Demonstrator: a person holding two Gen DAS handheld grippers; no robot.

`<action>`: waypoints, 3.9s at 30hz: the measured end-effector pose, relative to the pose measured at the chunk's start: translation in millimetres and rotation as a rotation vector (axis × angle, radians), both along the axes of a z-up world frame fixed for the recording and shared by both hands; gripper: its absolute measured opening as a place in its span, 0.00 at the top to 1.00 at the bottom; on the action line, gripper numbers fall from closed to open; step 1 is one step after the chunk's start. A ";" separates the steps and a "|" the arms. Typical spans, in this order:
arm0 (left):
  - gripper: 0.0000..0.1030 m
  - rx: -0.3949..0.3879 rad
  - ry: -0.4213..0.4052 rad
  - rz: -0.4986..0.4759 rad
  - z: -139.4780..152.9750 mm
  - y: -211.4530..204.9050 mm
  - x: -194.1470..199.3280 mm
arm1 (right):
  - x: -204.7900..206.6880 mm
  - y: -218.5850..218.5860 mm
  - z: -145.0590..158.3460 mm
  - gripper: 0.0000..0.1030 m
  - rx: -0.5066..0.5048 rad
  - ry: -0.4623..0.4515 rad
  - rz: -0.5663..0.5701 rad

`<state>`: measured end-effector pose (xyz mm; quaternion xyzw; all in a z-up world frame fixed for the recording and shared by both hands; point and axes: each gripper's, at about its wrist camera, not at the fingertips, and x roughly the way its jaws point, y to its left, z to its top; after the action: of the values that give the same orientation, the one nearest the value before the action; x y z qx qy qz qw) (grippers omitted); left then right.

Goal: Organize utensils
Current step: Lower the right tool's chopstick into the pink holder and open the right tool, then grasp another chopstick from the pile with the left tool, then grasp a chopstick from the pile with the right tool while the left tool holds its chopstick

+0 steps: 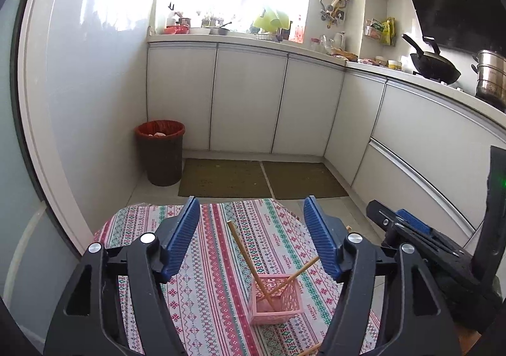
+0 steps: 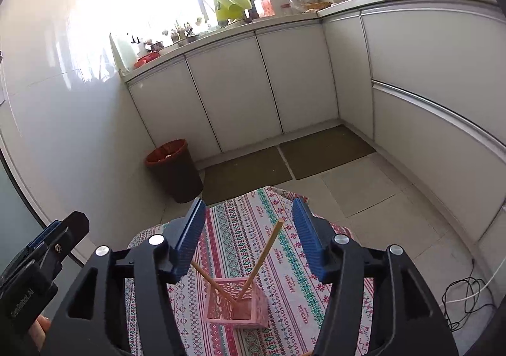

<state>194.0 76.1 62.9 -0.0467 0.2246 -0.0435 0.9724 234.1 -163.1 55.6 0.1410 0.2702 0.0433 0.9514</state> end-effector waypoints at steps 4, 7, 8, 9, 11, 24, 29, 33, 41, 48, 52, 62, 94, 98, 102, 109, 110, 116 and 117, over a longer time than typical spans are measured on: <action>0.23 0.029 -0.023 0.031 0.0 -5.7 -6.1 | -11.1 -3.9 4.6 0.29 -0.032 -0.014 -0.021; 0.18 0.045 -0.038 0.047 1.4 -7.4 -10.9 | -19.0 -7.0 6.5 0.21 -0.073 -0.022 -0.054; 0.17 0.052 -0.039 0.050 1.3 -8.1 -12.4 | -21.6 -7.8 7.1 0.19 -0.092 -0.026 -0.068; 0.16 0.058 -0.041 0.053 1.2 -8.9 -14.0 | -23.9 -8.5 7.7 0.16 -0.110 -0.029 -0.081; 0.11 0.066 -0.044 0.057 1.0 -10.5 -16.6 | -30.0 -10.9 8.4 0.11 -0.146 -0.038 -0.121; 0.07 0.226 0.158 -0.203 -40.7 -52.0 -18.2 | -72.7 -71.7 -26.1 0.07 -0.172 0.133 -0.250; 0.07 0.351 0.304 -0.409 -86.6 -100.6 -22.1 | -86.5 -112.5 -50.5 0.07 -0.066 0.262 -0.311; 0.07 0.450 0.456 -0.579 -138.8 -141.8 -26.5 | -89.8 -140.7 -63.0 0.07 0.027 0.332 -0.351; 0.42 0.460 0.724 -0.630 -226.6 -193.5 5.8 | -86.1 -156.0 -87.4 0.07 0.066 0.439 -0.310; 0.67 0.482 0.784 -0.551 -251.4 -199.9 40.8 | -79.4 -169.5 -125.0 0.07 0.196 0.613 -0.254; 0.75 0.505 0.823 -0.537 -264.1 -199.3 50.6 | -77.3 -161.3 -140.0 0.07 0.249 0.685 -0.202; 0.82 0.481 0.849 -0.546 -278.6 -190.7 57.5 | -79.4 -157.8 -165.9 0.07 0.302 0.763 -0.233; 0.92 0.280 0.292 -0.525 -70.8 -103.7 -73.0 | -62.9 -63.8 -248.5 0.59 0.272 1.001 -0.248; 0.92 0.271 0.288 -0.519 -69.3 -97.9 -74.0 | -59.5 -48.9 -247.4 0.70 0.157 0.981 -0.248; 0.92 0.254 0.303 -0.530 -72.0 -94.8 -72.2 | -60.9 -56.5 -252.7 0.92 0.218 0.970 -0.250; 0.84 0.261 0.390 -0.559 -96.0 -110.9 -54.1 | -70.1 -101.3 -247.3 0.95 0.323 0.921 -0.230; 0.70 0.272 0.413 -0.567 -103.6 -115.2 -48.1 | -71.1 -107.6 -240.5 0.95 0.334 0.906 -0.229; 0.53 0.381 0.531 -0.649 -158.6 -170.1 -11.7 | -73.2 -150.8 -217.7 0.95 0.421 0.848 -0.283; 0.53 0.409 0.557 -0.668 -170.6 -182.7 -4.3 | -74.8 -156.6 -216.2 0.95 0.432 0.847 -0.294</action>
<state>189.7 -106.6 -107.7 0.2103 0.4831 -0.2942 0.7974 159.3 -319.7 -160.6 0.3765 0.5951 -0.0975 0.7033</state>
